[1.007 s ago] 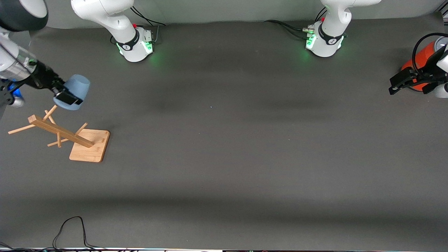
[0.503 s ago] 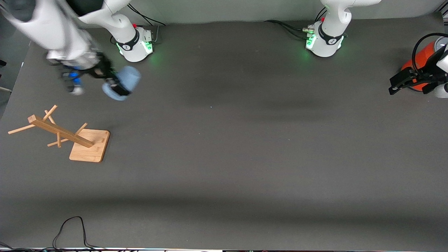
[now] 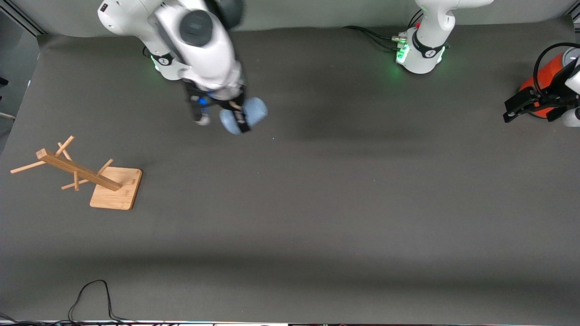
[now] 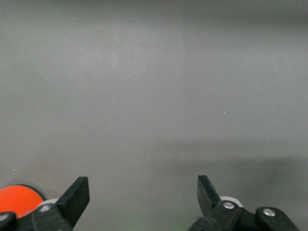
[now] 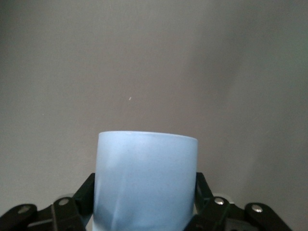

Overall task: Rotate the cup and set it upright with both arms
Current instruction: 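Carry the sideways blue cup toward the table middle with the right gripper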

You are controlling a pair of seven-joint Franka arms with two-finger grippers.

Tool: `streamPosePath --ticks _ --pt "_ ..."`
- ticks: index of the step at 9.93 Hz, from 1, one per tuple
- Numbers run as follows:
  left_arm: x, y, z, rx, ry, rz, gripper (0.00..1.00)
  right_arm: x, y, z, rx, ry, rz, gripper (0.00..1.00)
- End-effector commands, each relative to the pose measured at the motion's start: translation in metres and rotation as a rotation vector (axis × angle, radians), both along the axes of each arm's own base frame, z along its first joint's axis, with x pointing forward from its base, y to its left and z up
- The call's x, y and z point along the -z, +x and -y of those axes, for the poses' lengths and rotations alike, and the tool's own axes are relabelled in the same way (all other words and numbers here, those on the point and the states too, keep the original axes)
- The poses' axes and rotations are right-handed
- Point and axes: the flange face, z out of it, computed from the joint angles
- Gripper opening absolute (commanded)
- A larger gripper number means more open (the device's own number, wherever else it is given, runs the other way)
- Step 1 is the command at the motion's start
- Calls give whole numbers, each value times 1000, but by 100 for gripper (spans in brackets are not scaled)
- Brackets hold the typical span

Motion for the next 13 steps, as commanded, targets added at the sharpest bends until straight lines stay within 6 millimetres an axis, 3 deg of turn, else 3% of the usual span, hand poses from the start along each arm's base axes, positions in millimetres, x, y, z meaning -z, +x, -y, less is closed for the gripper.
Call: streamPosePath --ticks 1,3,4,7,10,13 --pt "-2 -1 1 -5 -4 -5 100 43 15 -65 141 -11 48 36" --pt "-3 -1 1 -6 -4 -3 100 110 -13 -118 197 -40 82 35" --pt "-2 -1 1 -6 -4 -5 100 146 -23 -134 221 -75 84 35" --pt "-2 -1 1 -8 -3 -9 100 216 -36 -159 278 -128 106 35" --pt "-3 -1 1 -8 -3 -8 100 264 -36 -162 363 -141 134 35" --pt "0 -3 1 -9 -3 -29 100 273 -37 -161 376 -152 136 31"
